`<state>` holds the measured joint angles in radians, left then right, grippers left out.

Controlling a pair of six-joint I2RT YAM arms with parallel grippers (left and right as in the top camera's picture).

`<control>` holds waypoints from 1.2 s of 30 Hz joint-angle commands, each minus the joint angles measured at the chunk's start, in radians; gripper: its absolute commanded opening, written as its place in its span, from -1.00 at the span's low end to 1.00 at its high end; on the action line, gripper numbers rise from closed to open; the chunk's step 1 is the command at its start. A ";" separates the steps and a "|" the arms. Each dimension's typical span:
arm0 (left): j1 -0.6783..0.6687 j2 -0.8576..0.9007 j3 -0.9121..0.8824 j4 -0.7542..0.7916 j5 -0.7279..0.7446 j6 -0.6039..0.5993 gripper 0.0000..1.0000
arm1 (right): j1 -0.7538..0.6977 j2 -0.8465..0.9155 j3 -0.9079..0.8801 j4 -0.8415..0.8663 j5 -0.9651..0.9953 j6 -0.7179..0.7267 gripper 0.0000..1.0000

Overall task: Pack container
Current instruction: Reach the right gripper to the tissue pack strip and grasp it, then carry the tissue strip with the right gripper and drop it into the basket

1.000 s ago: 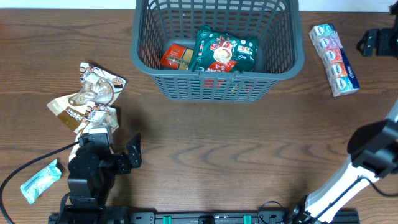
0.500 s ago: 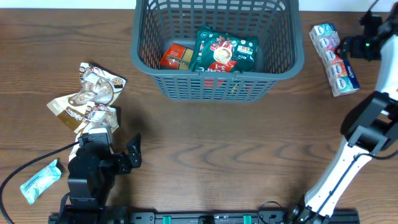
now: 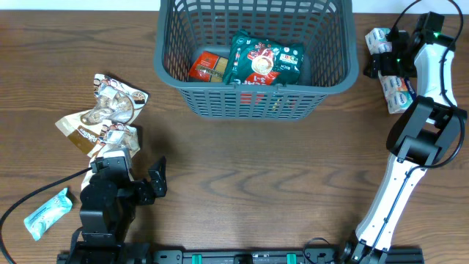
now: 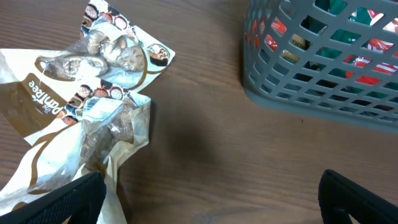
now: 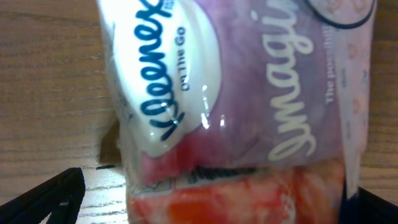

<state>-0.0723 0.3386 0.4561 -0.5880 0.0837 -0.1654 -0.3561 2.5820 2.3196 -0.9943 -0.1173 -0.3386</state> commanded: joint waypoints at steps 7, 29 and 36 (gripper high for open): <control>0.004 -0.001 0.023 -0.002 0.011 -0.017 0.97 | -0.006 0.033 0.001 0.001 -0.023 0.048 0.89; 0.004 -0.001 0.023 -0.003 0.010 -0.035 0.97 | 0.009 -0.380 0.009 -0.074 -0.096 0.080 -0.98; 0.004 -0.001 0.023 -0.012 0.010 -0.035 0.97 | 0.088 -0.742 0.009 -0.019 -0.076 0.080 -0.98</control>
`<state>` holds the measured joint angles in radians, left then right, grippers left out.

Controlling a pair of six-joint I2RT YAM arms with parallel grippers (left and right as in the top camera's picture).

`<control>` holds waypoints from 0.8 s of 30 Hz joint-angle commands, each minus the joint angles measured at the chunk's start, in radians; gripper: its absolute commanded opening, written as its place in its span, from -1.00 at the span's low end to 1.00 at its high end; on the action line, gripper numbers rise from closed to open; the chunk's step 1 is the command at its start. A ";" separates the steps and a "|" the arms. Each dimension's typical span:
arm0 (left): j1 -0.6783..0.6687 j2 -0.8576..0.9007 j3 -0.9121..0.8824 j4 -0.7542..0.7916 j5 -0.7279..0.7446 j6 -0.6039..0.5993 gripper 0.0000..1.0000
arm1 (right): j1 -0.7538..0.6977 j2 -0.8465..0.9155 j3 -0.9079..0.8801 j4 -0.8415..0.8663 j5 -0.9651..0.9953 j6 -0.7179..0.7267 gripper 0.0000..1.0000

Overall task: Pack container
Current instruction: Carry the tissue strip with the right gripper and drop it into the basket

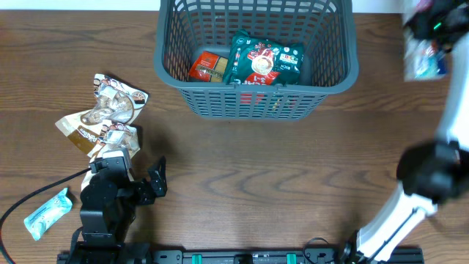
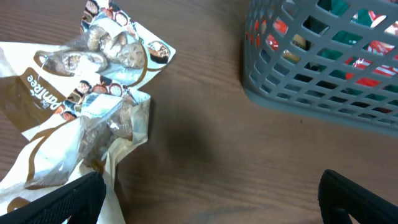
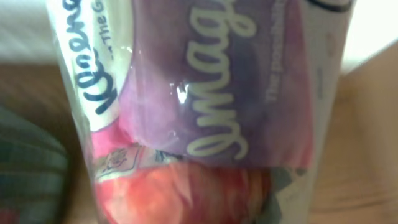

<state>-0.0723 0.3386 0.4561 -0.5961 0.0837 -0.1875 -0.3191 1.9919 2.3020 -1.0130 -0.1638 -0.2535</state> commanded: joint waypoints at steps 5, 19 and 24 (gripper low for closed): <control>0.004 -0.001 0.023 -0.010 0.010 -0.013 0.97 | 0.188 -0.304 0.026 -0.017 -0.206 -0.201 -0.98; 0.003 -0.001 0.023 -0.010 0.010 -0.013 0.97 | 0.580 -0.190 0.026 -0.142 -0.439 -0.674 -0.98; 0.004 -0.001 0.023 -0.010 0.010 -0.013 0.97 | 0.600 -0.027 0.026 -0.207 -0.439 -0.703 -0.98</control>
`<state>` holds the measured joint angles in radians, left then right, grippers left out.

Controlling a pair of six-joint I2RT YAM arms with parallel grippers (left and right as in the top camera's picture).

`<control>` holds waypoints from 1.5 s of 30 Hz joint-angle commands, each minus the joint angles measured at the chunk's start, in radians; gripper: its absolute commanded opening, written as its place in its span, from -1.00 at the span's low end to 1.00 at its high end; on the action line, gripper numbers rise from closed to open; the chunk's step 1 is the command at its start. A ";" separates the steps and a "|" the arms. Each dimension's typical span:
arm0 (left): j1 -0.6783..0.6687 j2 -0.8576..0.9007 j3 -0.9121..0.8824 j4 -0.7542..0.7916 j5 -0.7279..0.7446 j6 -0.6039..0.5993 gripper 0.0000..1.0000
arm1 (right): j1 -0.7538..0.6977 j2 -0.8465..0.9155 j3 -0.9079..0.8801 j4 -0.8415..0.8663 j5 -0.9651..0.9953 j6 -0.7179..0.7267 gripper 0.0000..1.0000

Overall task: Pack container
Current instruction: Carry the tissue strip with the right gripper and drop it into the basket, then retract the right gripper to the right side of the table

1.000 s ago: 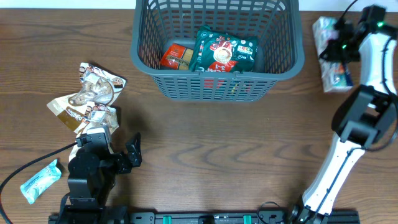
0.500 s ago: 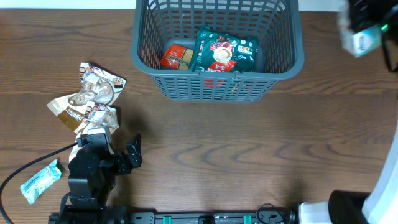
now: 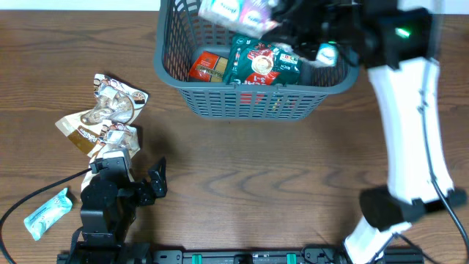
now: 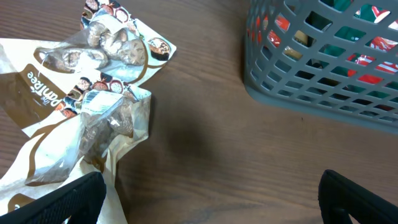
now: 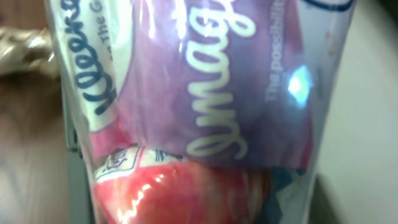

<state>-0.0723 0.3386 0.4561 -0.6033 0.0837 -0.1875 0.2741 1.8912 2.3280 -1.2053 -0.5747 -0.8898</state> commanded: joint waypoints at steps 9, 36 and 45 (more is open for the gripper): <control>0.004 -0.001 0.023 -0.002 0.010 -0.013 0.97 | 0.008 0.314 0.000 -0.099 -0.014 -0.067 -0.93; 0.004 0.019 0.090 -0.062 0.010 -0.046 0.97 | -0.120 -0.197 0.275 -0.003 0.702 0.775 0.99; 0.004 0.456 0.773 -0.556 -0.153 0.050 0.97 | -0.459 -0.255 0.245 -0.417 0.672 0.914 0.99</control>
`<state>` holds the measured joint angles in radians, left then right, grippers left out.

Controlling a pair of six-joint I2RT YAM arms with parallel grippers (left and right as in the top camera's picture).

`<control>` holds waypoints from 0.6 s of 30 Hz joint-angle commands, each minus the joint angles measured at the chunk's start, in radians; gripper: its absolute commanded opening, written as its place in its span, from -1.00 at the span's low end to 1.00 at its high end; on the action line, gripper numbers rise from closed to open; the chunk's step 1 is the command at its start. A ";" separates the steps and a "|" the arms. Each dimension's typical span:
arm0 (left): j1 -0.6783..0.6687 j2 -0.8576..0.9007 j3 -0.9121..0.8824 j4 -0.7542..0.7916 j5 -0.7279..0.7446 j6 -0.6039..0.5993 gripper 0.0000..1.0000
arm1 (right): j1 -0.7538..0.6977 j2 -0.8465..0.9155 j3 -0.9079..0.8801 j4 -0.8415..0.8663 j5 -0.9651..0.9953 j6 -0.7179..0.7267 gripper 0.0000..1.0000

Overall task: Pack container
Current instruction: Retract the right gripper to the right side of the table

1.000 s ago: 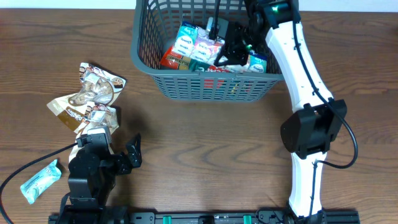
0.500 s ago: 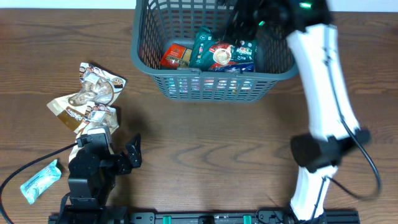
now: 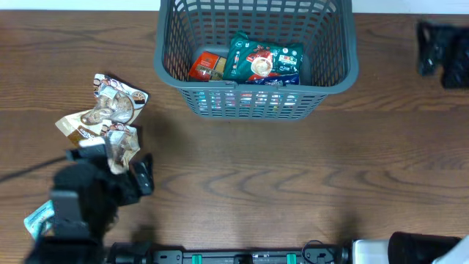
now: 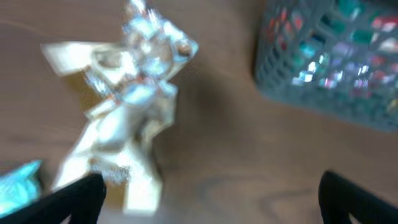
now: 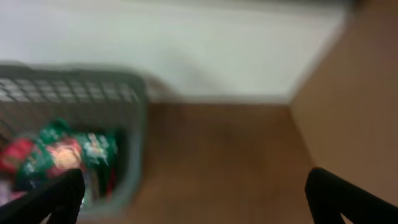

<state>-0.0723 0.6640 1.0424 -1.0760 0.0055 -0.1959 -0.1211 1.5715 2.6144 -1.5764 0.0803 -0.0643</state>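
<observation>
The grey basket (image 3: 344, 70) stands at the table's far middle and holds a red packet (image 3: 207, 66) and a green packet (image 3: 261, 59). A pale blue-and-white pack (image 3: 270, 81) lies by its front wall. My right gripper (image 3: 440, 48) hangs blurred at the far right, open and empty (image 5: 196, 199), with the basket (image 5: 134, 124) to its left. My left gripper (image 3: 110, 172) is open (image 4: 217, 199) just in front of the brown-and-white snack bags (image 3: 102, 114) (image 4: 124, 118). Both wrist views are blurred.
A teal packet (image 3: 37, 216) (image 4: 18, 180) lies near the front left corner, beside my left arm. The basket (image 4: 336, 62) shows at the top right of the left wrist view. A pale wall (image 5: 217, 50) runs behind the table's far edge.
My right gripper was over the basket, shut on the tissue pack; now it is open and empty at the far right, and a pale pack lies in the basket. My left arm has shifted left.
My right gripper was on the tissue pack on the table right of the basket. Then it held the pack up at the far right, then over the basket. Now the pack is in the basket and the gripper is open. The left arm kept still until now.
</observation>
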 commanded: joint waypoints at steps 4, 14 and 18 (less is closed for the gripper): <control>0.004 0.359 0.498 -0.377 -0.097 0.062 0.97 | -0.129 0.098 -0.159 -0.087 0.017 0.132 0.99; 0.004 0.660 0.746 -0.608 -0.101 0.124 0.97 | -0.166 0.167 -0.752 0.295 -0.129 0.172 0.99; 0.004 0.690 0.746 -0.598 -0.163 0.136 0.97 | -0.158 0.188 -0.957 0.465 -0.144 0.176 0.98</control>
<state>-0.0719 1.3479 1.7699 -1.6112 -0.1017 -0.0879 -0.2813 1.7489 1.7466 -1.1481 -0.0170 0.0914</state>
